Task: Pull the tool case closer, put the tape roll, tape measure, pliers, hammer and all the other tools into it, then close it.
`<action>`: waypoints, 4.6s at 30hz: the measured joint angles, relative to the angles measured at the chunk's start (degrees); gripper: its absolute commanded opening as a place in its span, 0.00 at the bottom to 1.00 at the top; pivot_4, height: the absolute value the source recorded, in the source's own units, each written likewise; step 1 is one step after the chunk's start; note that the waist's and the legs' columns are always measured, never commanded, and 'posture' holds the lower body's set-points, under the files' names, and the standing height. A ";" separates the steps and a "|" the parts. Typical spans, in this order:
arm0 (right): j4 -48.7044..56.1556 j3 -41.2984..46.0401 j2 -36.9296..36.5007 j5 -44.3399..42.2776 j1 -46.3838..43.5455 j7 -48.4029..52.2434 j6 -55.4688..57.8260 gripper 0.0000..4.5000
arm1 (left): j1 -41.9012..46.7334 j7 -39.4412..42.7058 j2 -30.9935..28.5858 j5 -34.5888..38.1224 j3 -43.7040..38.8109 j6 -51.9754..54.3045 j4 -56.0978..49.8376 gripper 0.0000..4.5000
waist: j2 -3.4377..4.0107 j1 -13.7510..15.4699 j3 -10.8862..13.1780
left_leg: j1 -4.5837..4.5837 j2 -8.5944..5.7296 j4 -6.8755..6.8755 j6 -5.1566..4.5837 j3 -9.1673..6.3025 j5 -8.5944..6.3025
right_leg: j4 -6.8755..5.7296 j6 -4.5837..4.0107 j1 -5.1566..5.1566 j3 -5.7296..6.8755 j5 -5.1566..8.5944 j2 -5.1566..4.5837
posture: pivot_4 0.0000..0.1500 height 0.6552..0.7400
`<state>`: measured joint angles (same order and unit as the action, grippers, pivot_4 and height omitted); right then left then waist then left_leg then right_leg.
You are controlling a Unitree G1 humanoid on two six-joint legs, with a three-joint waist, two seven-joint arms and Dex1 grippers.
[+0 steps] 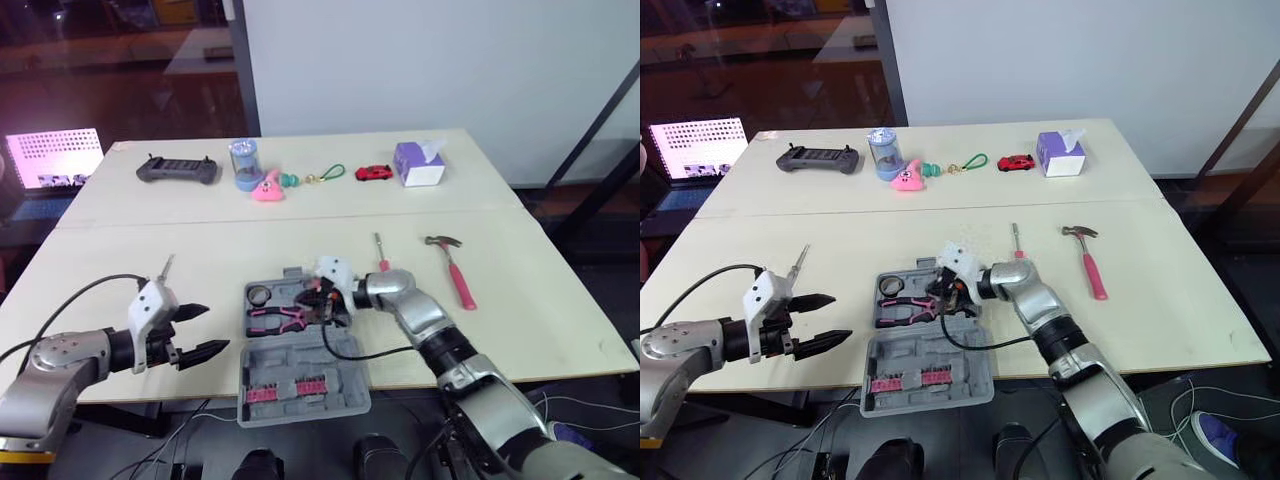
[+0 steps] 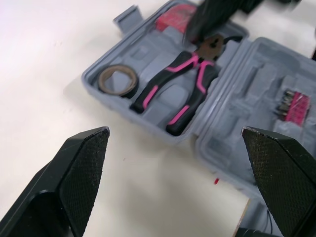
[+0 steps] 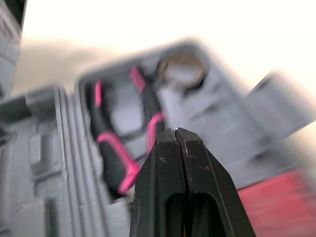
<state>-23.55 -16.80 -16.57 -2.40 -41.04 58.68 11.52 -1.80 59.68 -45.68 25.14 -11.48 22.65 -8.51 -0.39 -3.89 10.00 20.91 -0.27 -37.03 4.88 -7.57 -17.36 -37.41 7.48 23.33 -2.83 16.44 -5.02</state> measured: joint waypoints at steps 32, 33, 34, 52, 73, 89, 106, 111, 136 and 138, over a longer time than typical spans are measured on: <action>4.55 -5.42 -14.86 5.65 11.37 9.70 -6.67 0.00 | 11.00 5.12 10.60 -14.79 15.27 -29.23 29.84 0.01 | 0.02 0.76 0.00 | 0.08 -0.01 -0.12 -0.01 0.07 -0.01 | 0.02 0.01 0.01 0.01 -0.01 0.00 | 1.00 1.00; 4.83 -5.42 -14.54 5.75 11.46 9.44 -6.34 0.00 | 11.47 5.05 11.21 -15.03 15.45 -28.97 29.96 0.01 | 0.02 0.79 0.00 | 0.08 -0.01 -0.12 -0.01 0.07 0.00 | 0.01 0.01 0.01 0.01 -0.01 0.00 | 1.00 1.00; 5.04 -5.42 -14.25 5.85 11.52 9.20 -6.08 0.00 | 11.79 5.07 11.55 -15.26 15.61 -28.58 29.94 0.01 | 0.02 0.81 0.00 | 0.08 -0.01 -0.12 -0.01 0.06 0.00 | 0.01 0.01 0.01 0.01 -0.01 0.01 | 1.00 1.00; 1.93 -3.50 -11.31 6.69 10.12 6.44 -2.73 0.00 | 14.47 3.14 12.14 -18.71 16.30 -24.19 28.91 0.01 | 0.02 1.32 -0.02 | -0.53 -0.01 -0.06 -0.02 0.06 -0.01 | 0.02 0.00 -0.56 0.01 0.00 0.02 | 1.00 1.00; -17.44 -1.27 -5.47 8.45 -1.36 1.92 -6.12 0.00 | 29.73 -5.74 15.79 -25.98 17.46 -28.19 45.77 0.01 | 0.01 1.01 -0.02 | -0.51 -0.01 -0.08 0.01 0.02 0.01 | 0.00 0.01 -0.51 0.02 -0.01 0.02 | 1.00 1.00; -23.16 -0.08 -3.52 9.03 -3.82 1.04 -9.08 0.00 | 29.62 -7.72 15.54 -26.57 17.38 -28.52 45.78 0.01 | 0.02 -0.06 -0.02 | -0.51 -0.01 -0.07 0.01 -0.01 0.01 | -0.02 0.01 -0.52 0.02 -0.01 0.03 | 1.00 1.00; -20.55 1.17 -5.86 8.80 -1.73 -1.48 -10.21 0.00 | 25.64 -8.03 13.03 -23.49 14.79 -29.28 44.00 0.13 | 0.04 -0.18 -0.01 | -0.36 -0.01 0.00 0.01 0.00 0.01 | -0.02 0.01 -0.30 0.00 0.00 0.02 | 1.00 1.00; -10.22 5.98 -13.73 4.59 4.64 2.26 -5.11 0.21 | 17.65 -7.38 7.61 -18.53 7.52 -26.42 37.71 0.66 | 0.03 -0.04 -0.01 | 0.23 -0.01 -0.07 0.15 -0.01 0.08 | 0.00 0.01 0.17 0.02 -0.01 -0.01 | 1.00 1.00; 16.45 42.78 -26.88 -22.53 39.89 0.75 10.52 1.00 | -14.13 -16.24 11.47 0.59 -23.88 -20.18 20.42 1.00 | -0.03 1.66 0.01 | 0.11 0.00 -0.10 -0.07 0.08 -0.04 | 0.24 0.04 -0.16 0.03 -0.01 -0.03 | 1.00 1.00; 16.49 43.01 -27.05 -23.17 39.88 0.58 10.68 1.00 | -13.26 -16.28 11.47 0.64 -23.73 -19.50 19.38 1.00 | -0.03 1.60 0.00 | 0.09 0.00 -0.09 -0.07 0.08 -0.04 | 0.23 0.04 -0.16 0.03 -0.01 -0.02 | 1.00 1.00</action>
<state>-7.06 26.21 -43.62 -25.57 -1.16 59.26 22.20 -15.07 43.40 -34.21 25.78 -35.21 3.16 10.87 -0.42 -2.29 10.01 20.99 -0.27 -37.12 4.81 -7.50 -17.39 -37.19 7.52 23.17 -2.80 16.43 -5.04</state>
